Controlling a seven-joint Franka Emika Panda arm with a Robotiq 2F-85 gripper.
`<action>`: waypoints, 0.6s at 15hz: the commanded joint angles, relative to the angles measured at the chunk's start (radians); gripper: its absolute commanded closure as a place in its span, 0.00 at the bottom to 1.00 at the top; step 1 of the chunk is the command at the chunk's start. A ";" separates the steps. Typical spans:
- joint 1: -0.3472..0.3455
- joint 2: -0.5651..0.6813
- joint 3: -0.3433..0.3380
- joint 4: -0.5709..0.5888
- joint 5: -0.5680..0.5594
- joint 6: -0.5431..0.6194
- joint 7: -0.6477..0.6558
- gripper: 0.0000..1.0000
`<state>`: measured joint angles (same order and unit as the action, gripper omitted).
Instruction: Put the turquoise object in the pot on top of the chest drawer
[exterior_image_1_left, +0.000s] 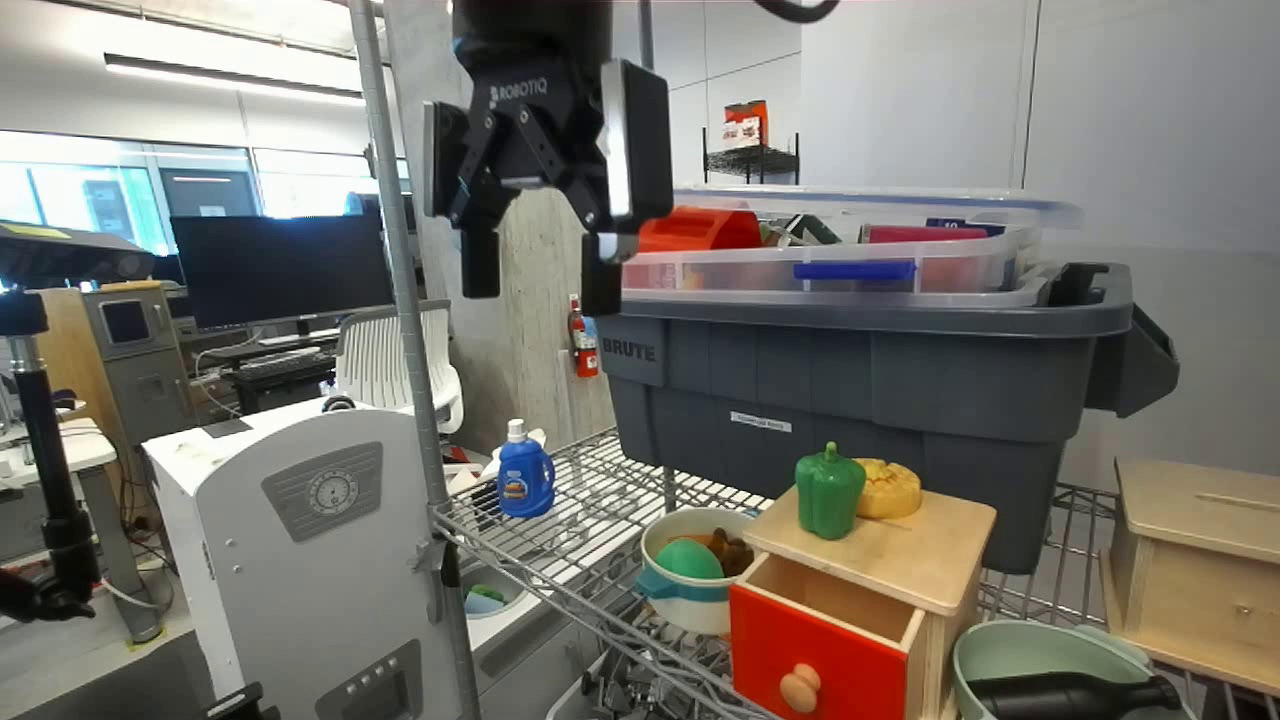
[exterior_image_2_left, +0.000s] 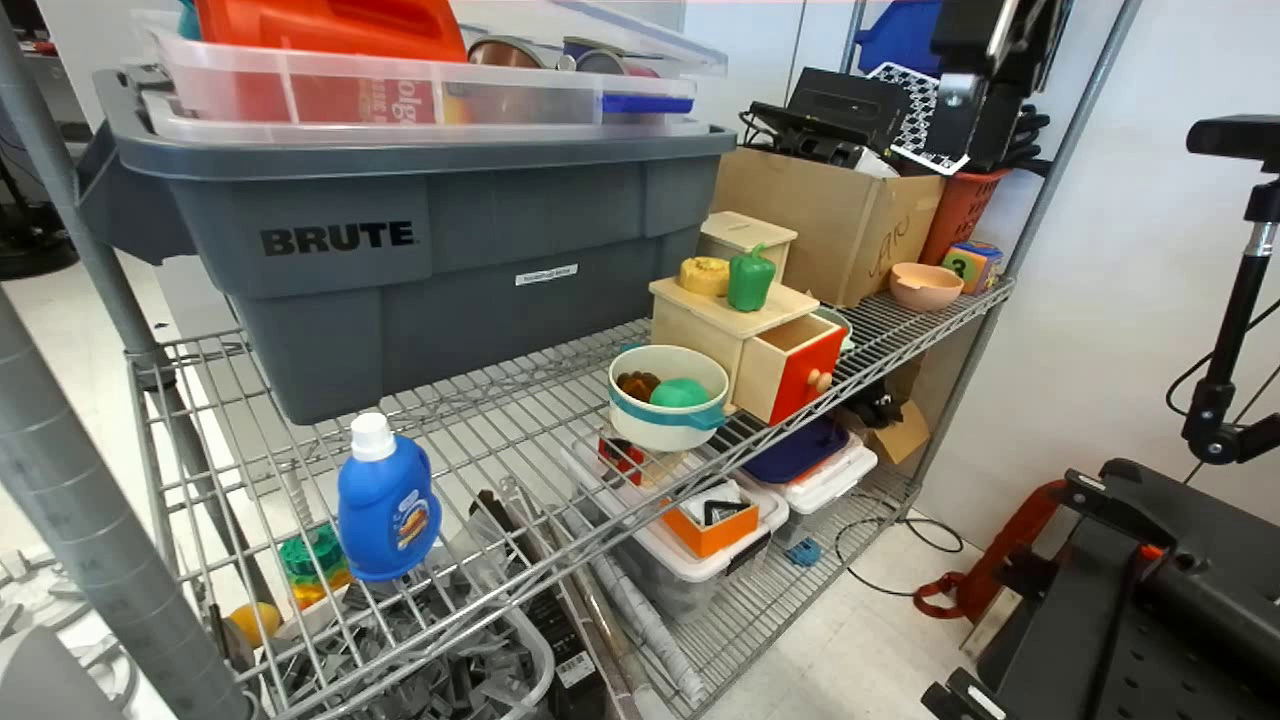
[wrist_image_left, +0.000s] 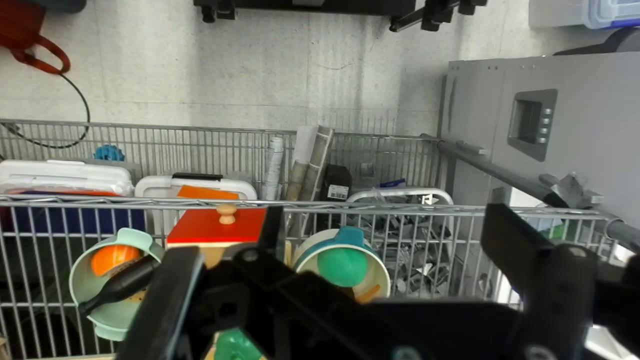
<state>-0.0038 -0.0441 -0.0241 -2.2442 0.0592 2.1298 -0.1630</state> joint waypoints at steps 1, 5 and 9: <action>-0.013 0.103 -0.002 0.066 -0.094 0.019 0.077 0.00; -0.018 0.186 -0.012 0.116 -0.177 0.021 0.140 0.00; -0.018 0.259 -0.013 0.151 -0.209 0.020 0.129 0.00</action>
<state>-0.0198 0.1593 -0.0361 -2.1378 -0.1333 2.1522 -0.0269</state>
